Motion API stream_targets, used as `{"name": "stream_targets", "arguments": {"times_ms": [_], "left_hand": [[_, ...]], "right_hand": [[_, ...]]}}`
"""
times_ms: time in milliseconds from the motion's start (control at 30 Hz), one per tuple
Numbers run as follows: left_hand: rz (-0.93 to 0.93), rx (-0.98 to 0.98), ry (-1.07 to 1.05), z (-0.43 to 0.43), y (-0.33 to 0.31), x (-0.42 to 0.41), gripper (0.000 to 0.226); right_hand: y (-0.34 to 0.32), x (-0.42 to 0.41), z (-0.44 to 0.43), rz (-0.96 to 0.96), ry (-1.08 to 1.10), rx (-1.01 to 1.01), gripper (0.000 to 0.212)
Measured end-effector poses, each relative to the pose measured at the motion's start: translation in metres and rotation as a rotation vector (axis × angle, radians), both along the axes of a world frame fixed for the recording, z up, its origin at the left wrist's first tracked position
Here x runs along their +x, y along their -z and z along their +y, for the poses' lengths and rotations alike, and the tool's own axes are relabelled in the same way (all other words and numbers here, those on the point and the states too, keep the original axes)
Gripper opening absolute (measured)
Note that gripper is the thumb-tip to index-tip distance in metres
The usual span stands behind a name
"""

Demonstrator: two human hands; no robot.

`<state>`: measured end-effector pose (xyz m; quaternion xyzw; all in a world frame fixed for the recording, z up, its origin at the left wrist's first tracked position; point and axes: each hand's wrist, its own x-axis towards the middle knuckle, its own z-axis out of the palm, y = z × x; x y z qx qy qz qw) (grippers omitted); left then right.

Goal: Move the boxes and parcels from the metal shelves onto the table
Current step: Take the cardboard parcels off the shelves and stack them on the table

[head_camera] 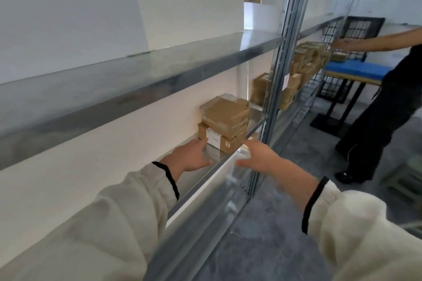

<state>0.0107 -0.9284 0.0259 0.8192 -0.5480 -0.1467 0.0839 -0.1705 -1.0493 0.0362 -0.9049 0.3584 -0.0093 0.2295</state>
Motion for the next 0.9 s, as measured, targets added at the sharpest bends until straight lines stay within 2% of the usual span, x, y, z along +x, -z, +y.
{"name": "stream_targets", "arguments": {"times_ms": [133, 300, 433, 600, 733, 900], "left_hand": [[0.039, -0.045, -0.05, -0.067, 0.017, 0.011, 0.082], [0.125, -0.073, -0.19, -0.131, 0.028, 0.016, 0.096], [0.187, -0.1, -0.326, -0.171, 0.029, 0.02, 0.107], [0.251, -0.134, -0.404, -0.205, 0.03, 0.017, 0.116], [0.234, -0.187, -0.48, -0.218, 0.04, 0.023, 0.107], [0.223, -0.283, -0.487, -0.212, 0.043, 0.026, 0.099]], "right_hand": [[0.015, 0.022, -0.068, -0.036, 0.007, 0.004, 0.068], [0.014, 0.058, -0.15, -0.062, -0.023, -0.021, 0.086], [0.01, 0.093, -0.204, -0.044, -0.132, -0.019, 0.102], [0.025, 0.117, -0.236, -0.016, -0.242, 0.013, 0.103], [0.039, 0.125, -0.242, -0.015, -0.288, 0.022, 0.108], [0.039, 0.129, -0.235, -0.046, -0.335, -0.014, 0.1]]}}
